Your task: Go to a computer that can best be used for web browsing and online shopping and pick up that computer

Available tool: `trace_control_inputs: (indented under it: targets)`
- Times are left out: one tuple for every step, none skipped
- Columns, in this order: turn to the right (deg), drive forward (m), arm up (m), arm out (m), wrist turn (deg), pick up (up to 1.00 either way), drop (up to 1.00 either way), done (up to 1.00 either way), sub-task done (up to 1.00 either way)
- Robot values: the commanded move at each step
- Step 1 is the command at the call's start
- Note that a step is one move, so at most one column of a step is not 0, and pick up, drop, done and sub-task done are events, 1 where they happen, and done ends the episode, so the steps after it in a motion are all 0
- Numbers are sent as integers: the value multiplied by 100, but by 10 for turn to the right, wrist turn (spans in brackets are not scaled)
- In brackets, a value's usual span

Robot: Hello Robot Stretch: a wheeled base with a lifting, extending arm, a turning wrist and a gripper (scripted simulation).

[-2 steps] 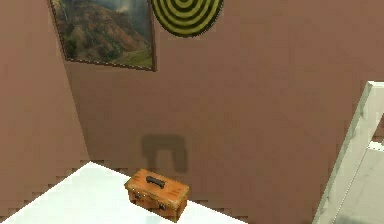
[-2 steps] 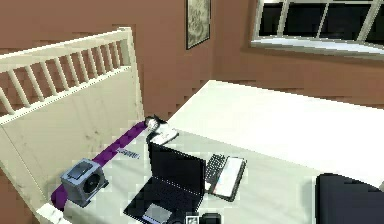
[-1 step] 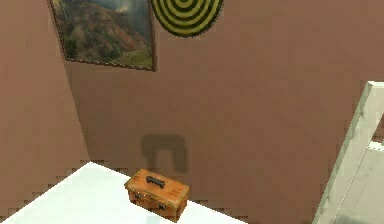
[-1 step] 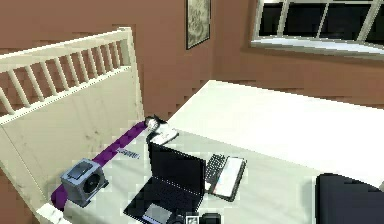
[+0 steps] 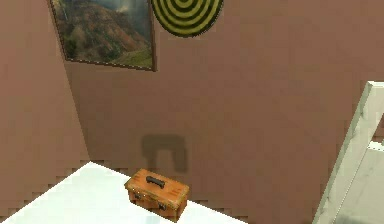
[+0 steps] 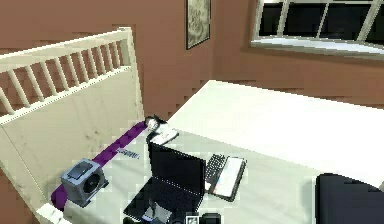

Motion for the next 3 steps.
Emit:
trace_control_inputs:
  targets:
    - [0, 0, 0, 0, 390, 0, 0, 0, 0]
    - [0, 0, -30, 0, 0, 0, 0, 0, 0]
    - [0, 0, 0, 0, 0, 100, 0, 0, 0]
